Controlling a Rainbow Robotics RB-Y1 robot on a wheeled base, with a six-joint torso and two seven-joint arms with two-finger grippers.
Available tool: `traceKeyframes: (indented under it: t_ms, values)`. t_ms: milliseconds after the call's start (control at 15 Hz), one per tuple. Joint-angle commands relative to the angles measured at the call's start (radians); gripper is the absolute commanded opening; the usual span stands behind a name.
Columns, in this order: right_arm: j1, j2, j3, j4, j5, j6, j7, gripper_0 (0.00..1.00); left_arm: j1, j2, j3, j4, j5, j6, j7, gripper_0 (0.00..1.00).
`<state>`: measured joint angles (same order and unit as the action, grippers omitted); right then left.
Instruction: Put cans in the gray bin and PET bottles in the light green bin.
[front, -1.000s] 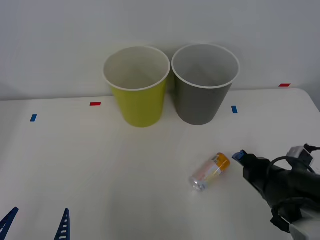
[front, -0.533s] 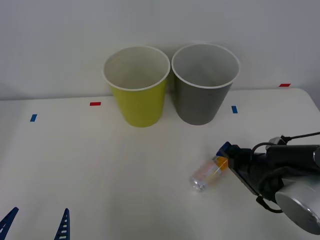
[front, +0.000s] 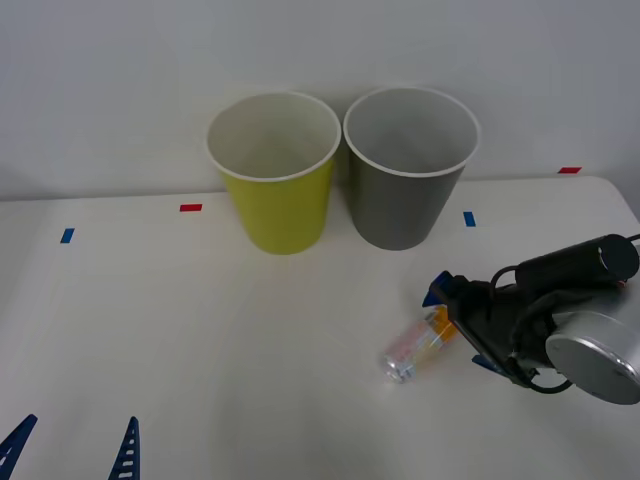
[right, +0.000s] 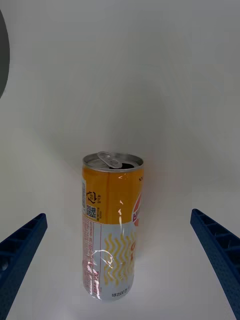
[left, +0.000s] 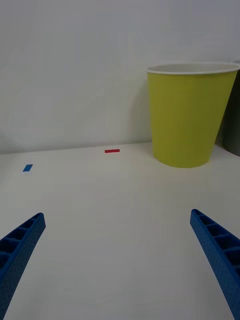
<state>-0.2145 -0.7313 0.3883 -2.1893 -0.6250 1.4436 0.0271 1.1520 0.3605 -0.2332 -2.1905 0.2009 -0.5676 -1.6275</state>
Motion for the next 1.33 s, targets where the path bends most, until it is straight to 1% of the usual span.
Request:
traceKeyframes:
  t_ms: [67,400,667,933,1067,1133,1200,1333]
  values:
    - [-0.057,-0.031,0.041,0.056,-0.059,0.000,0.001,1.00,0.000,0.000,0.000,0.000,0.000,0.000,0.000,1.00]
    - [-0.155,-0.023,0.132,0.180,-0.093,-0.031,-0.003,1.00,0.000,0.000,0.000,0.000,0.000,0.000,0.000,1.00]
    - [-0.198,-0.023,0.195,0.230,-0.133,-0.062,-0.021,1.00,0.000,0.000,0.000,0.000,0.000,0.000,0.000,1.00]
    - [-0.230,-0.014,0.199,0.260,-0.159,-0.062,-0.033,1.00,0.000,0.000,0.000,0.000,0.000,0.000,0.000,1.00]
    - [-0.255,-0.016,0.199,0.293,-0.203,-0.062,-0.022,1.00,0.000,0.000,0.000,0.000,0.000,0.000,0.000,1.00]
    - [-0.264,-0.016,0.199,0.304,-0.209,-0.060,-0.016,1.00,0.000,0.000,0.000,0.000,0.000,0.000,0.000,1.00]
    - [-0.270,-0.016,0.205,0.312,-0.209,-0.060,-0.013,1.00,0.000,0.000,0.000,0.000,0.000,0.000,0.000,1.00]
    - [-0.312,-0.019,0.253,0.361,-0.211,-0.062,-0.007,1.00,0.000,0.000,0.000,0.000,0.000,0.000,0.000,1.00]
